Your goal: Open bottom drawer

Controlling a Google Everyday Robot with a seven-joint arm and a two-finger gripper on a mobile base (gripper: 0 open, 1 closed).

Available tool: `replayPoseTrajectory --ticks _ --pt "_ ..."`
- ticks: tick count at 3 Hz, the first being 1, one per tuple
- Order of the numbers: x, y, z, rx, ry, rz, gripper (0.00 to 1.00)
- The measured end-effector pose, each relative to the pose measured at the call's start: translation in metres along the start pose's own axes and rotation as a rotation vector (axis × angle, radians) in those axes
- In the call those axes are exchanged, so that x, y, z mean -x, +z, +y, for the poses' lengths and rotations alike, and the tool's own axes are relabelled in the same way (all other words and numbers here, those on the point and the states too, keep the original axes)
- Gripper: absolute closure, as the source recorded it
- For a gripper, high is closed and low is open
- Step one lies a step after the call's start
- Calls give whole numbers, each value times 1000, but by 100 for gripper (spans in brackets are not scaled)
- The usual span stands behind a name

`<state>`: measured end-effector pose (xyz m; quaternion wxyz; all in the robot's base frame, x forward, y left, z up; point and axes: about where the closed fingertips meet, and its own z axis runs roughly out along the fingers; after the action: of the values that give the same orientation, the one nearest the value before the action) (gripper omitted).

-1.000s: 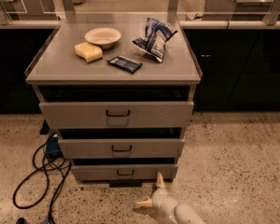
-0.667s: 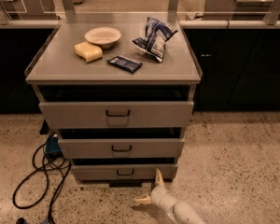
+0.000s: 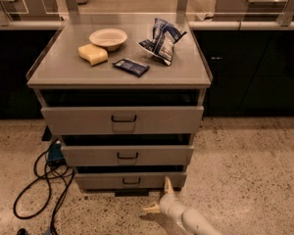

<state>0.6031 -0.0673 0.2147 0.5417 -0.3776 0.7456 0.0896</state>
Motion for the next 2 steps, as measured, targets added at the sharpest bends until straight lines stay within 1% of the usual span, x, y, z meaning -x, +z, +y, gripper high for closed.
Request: replayPoseTrajectory --ticks 1,2 --pt "-2 17 -31 -6 -72 121 0" --pt "11 34 -86 -86 -163 248 0"
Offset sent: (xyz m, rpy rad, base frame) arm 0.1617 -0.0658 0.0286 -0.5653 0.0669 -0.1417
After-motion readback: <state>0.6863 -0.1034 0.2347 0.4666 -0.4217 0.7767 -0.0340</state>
